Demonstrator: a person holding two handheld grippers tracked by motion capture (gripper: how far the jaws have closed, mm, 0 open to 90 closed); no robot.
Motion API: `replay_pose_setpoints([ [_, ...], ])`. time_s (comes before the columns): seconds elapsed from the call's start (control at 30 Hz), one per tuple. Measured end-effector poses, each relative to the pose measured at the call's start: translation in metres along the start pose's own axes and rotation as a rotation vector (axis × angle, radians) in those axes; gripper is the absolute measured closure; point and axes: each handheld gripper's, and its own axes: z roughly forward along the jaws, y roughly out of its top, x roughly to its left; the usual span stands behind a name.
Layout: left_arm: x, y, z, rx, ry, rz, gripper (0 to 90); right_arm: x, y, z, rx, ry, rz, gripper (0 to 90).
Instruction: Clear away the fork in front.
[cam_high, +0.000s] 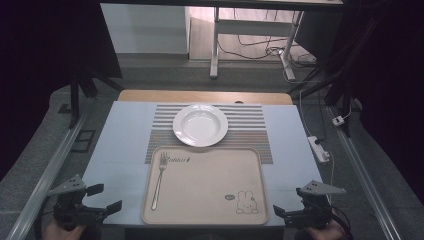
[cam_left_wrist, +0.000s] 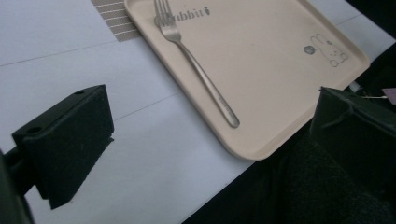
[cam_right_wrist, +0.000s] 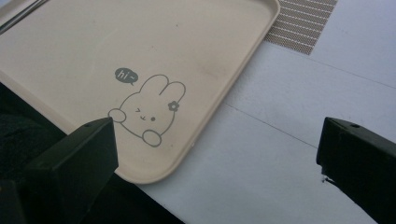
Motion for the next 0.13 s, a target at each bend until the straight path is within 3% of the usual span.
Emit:
replay_pose_setpoints([
  [0.13,-0.0013,0.0009,0.0025,0.038,0.024,0.002,0.0,0.0003,-0.0006,-0.0004,0.006,-0.003,0.002,0.0],
])
